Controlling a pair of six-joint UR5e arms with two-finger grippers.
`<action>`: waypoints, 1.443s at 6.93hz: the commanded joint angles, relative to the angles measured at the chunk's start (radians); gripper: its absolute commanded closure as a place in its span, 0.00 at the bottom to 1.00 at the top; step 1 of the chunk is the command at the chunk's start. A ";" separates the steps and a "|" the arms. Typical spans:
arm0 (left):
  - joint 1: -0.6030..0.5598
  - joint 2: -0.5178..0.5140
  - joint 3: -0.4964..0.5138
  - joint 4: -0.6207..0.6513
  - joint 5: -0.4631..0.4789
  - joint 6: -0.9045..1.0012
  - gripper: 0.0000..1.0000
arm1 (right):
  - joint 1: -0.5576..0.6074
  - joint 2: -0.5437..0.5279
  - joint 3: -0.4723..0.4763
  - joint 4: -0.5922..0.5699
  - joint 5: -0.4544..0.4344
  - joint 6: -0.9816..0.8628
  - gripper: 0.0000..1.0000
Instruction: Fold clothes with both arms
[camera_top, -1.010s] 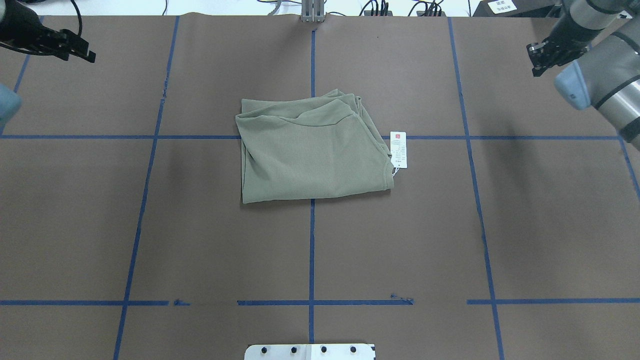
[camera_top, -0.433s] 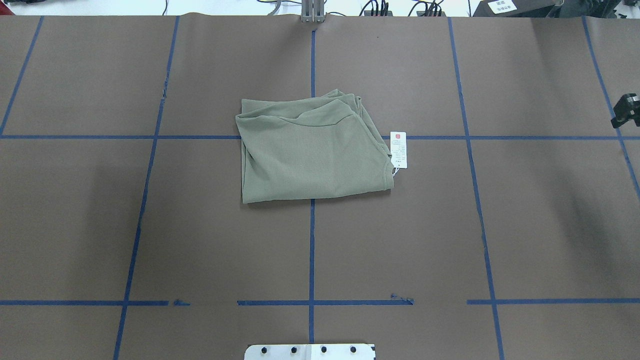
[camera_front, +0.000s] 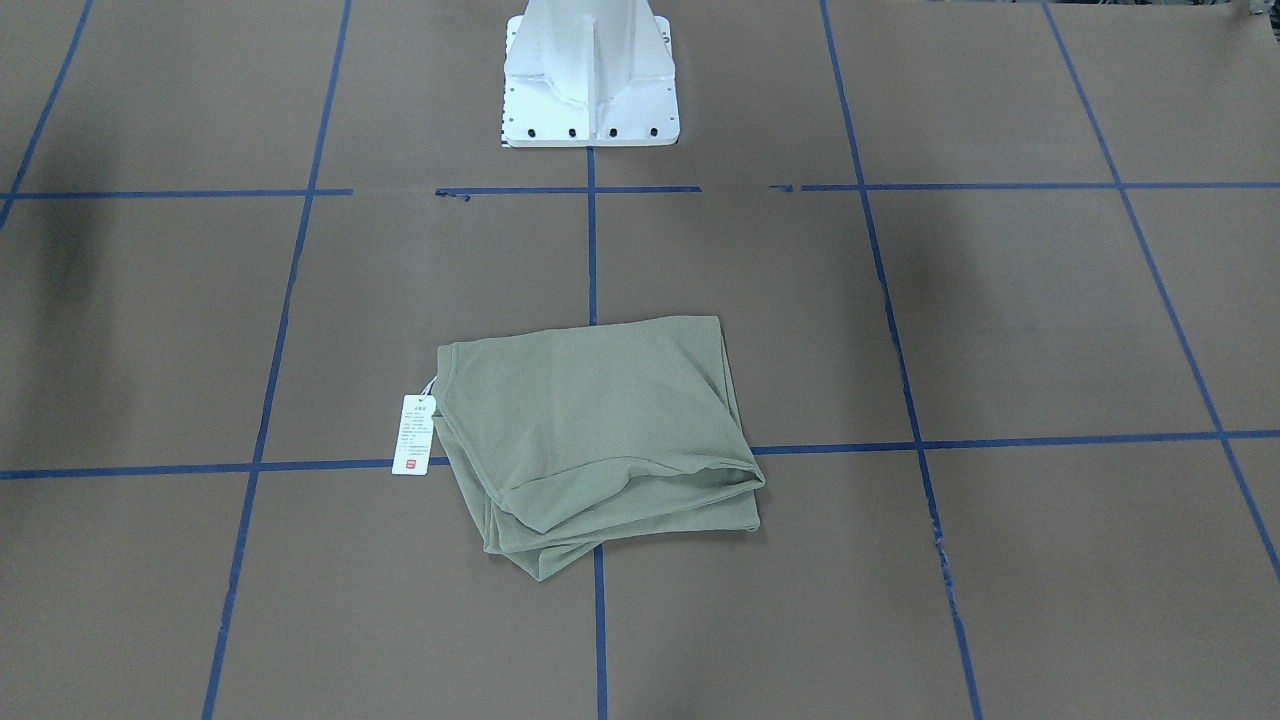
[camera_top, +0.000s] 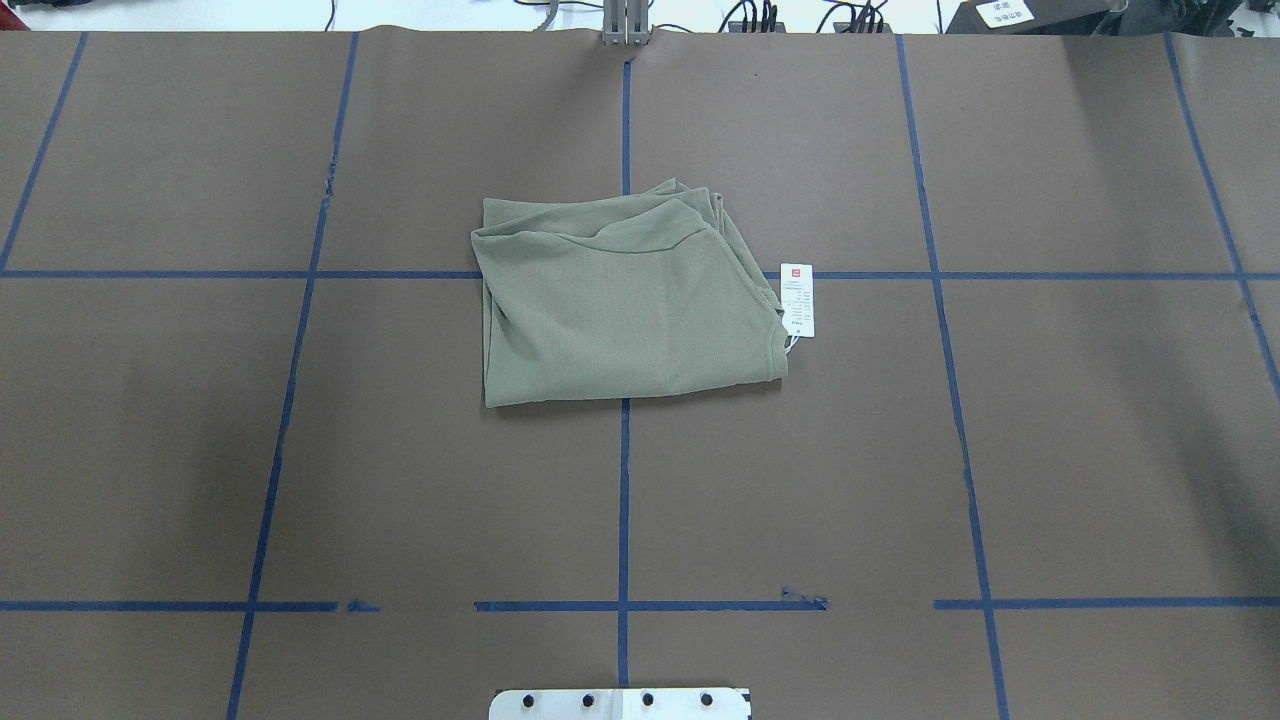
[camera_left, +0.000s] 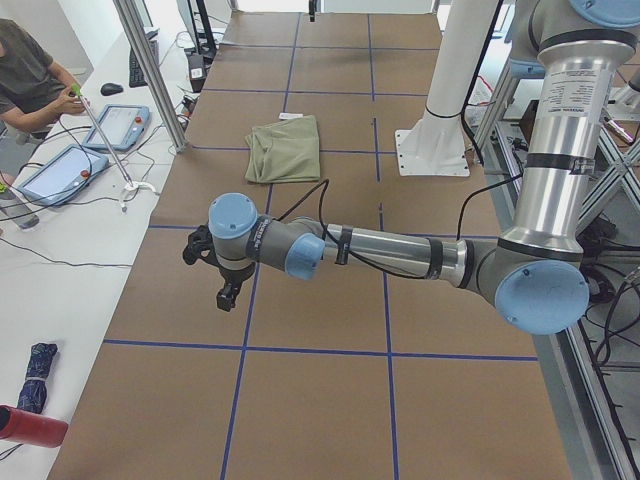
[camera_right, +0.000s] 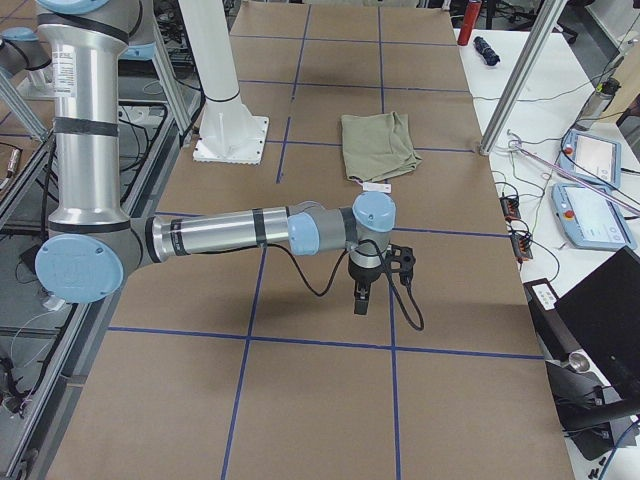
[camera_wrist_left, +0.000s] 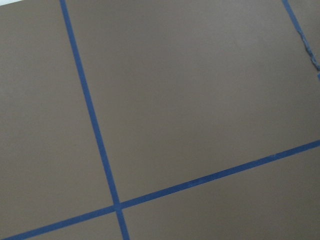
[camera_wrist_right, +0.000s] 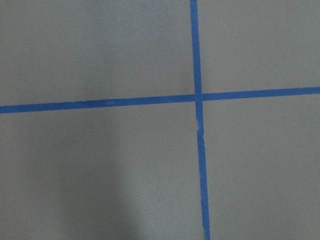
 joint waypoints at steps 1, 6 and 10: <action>-0.015 0.027 -0.072 0.118 0.000 0.011 0.00 | 0.011 -0.012 -0.002 -0.007 0.002 -0.002 0.00; -0.012 0.072 -0.069 0.103 -0.002 0.007 0.00 | 0.015 -0.038 0.004 -0.013 0.036 -0.105 0.00; -0.010 0.066 -0.068 0.112 -0.034 0.004 0.00 | 0.009 -0.034 -0.003 -0.038 0.040 -0.127 0.00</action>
